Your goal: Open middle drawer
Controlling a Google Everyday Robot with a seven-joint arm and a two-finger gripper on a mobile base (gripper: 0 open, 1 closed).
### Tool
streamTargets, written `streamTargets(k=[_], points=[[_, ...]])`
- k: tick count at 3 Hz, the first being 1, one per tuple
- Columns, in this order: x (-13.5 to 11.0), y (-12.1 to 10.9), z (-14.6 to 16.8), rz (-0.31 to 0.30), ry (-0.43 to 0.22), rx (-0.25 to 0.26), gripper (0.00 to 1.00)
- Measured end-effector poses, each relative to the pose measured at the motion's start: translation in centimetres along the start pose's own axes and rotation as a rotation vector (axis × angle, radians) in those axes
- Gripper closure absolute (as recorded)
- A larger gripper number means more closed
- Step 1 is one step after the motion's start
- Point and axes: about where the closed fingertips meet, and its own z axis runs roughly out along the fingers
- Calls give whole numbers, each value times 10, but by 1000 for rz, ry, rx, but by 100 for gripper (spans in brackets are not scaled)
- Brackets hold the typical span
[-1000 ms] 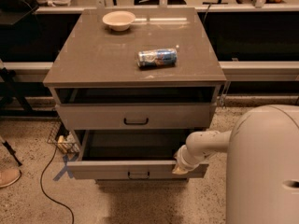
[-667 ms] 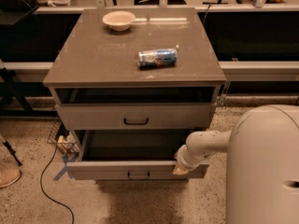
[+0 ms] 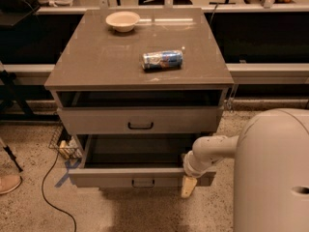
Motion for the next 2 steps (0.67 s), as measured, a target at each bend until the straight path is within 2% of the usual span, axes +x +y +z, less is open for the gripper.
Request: streamTargets(k=[1, 2], points=[[-2, 4, 1, -20, 13, -24, 0], [-1, 12, 0, -32, 24, -73, 0]])
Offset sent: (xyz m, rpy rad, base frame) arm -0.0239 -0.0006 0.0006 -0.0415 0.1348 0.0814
